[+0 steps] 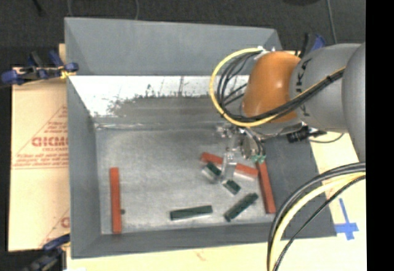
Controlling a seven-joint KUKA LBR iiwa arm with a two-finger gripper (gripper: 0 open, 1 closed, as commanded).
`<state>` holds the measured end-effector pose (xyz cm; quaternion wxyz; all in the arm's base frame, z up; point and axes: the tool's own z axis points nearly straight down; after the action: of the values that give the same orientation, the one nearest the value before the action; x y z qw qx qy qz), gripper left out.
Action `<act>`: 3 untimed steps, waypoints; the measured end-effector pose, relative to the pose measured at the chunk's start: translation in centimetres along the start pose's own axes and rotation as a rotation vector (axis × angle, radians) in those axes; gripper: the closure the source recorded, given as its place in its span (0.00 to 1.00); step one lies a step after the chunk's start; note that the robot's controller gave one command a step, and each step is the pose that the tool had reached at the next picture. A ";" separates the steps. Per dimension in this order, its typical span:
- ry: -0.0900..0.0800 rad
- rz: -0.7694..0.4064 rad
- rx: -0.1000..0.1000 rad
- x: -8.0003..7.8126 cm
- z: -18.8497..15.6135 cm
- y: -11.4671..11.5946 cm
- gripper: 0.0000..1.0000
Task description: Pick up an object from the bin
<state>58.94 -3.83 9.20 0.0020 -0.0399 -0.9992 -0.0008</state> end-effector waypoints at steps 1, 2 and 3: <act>-0.006 0.258 0.000 1.5 1.8 -2.0 0.00; -0.013 0.254 0.001 1.2 1.4 -2.1 1.00; -0.010 0.252 0.002 1.4 1.7 -2.1 0.00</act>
Offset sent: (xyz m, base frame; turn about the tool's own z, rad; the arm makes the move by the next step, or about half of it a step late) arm -0.0171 -0.0185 -0.0182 0.2600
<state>57.41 -5.80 7.54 -0.0026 -0.1652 -0.9863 0.0006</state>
